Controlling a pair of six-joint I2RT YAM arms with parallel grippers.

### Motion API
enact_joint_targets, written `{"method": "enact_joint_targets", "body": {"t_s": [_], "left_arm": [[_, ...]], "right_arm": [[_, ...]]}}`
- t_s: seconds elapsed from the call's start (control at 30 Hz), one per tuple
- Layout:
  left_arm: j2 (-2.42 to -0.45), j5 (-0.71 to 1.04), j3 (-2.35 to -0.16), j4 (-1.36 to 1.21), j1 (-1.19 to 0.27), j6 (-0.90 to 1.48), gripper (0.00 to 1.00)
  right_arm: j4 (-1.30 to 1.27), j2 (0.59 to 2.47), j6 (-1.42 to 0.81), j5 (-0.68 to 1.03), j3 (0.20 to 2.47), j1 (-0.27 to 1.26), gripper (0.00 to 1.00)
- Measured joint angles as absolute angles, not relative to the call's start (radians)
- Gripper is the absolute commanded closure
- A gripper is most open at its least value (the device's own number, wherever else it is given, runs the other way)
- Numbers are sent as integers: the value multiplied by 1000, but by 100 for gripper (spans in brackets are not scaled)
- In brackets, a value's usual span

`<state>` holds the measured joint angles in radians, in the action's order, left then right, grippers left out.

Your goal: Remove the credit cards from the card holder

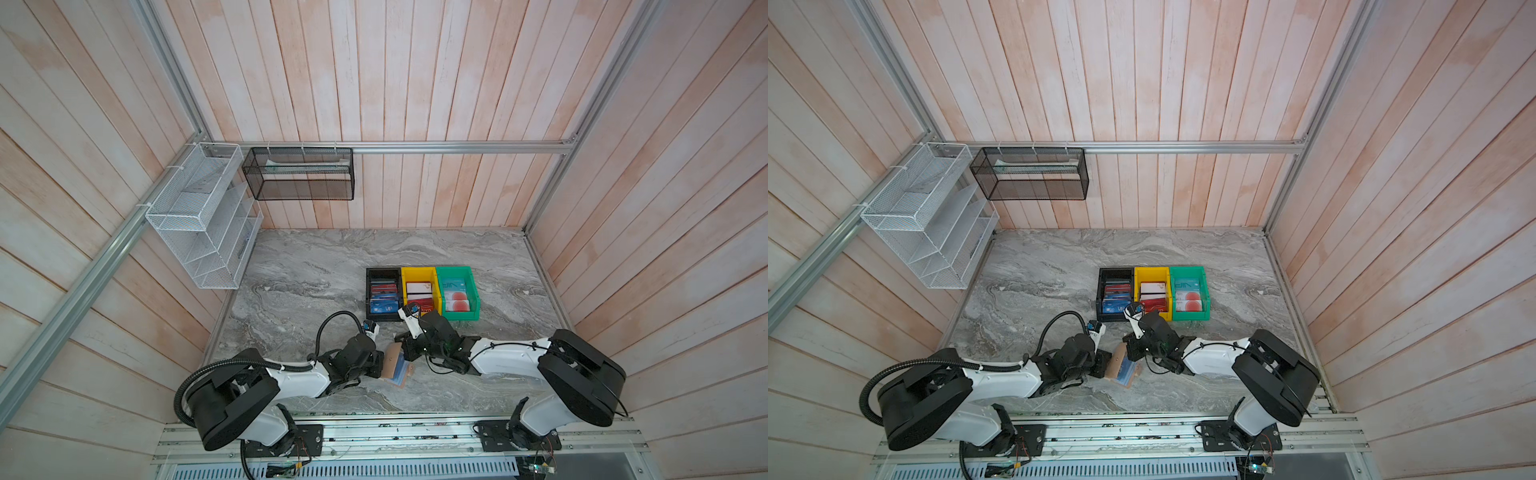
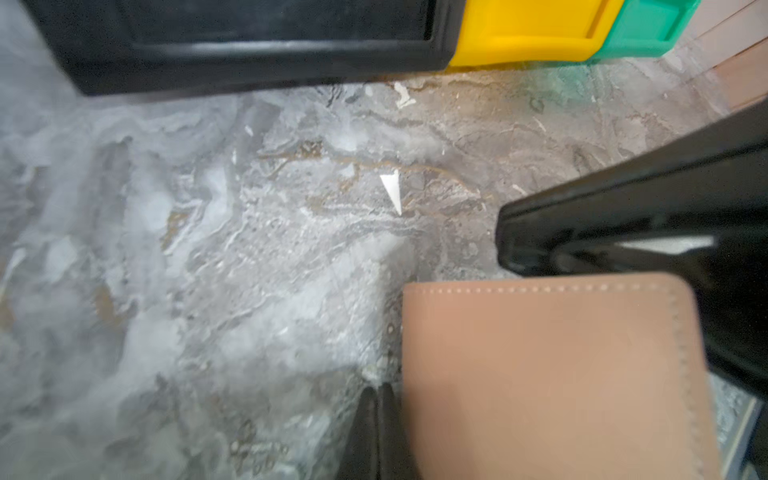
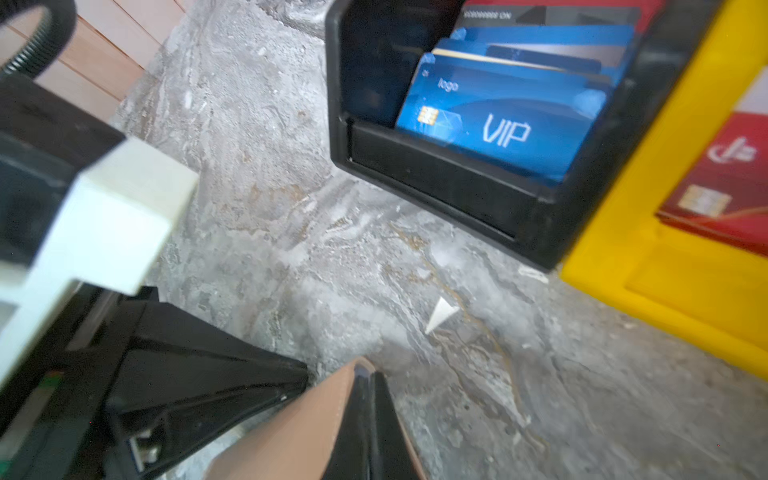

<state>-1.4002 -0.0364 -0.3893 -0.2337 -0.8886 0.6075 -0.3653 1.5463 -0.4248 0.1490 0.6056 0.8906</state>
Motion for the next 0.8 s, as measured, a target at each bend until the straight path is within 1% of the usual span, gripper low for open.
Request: {"method": "enact_joint_targets", "body": {"t_s": [0.27, 0.5, 0.63, 0.8], "left_arm": [[-1088, -112, -406, 34, -880, 641, 100], [-858, -116, -405, 179, -829, 691, 100], [-801, -113, -383, 214, -815, 723, 100], [-815, -96, -351, 242, -813, 748, 100]], "right_arm": [[-355, 1594, -397, 218, 679, 939, 100], [-315, 1609, -396, 234, 707, 988, 100], [-277, 1598, -396, 228, 711, 999, 100], [-218, 1542, -396, 198, 707, 1001, 100]]}}
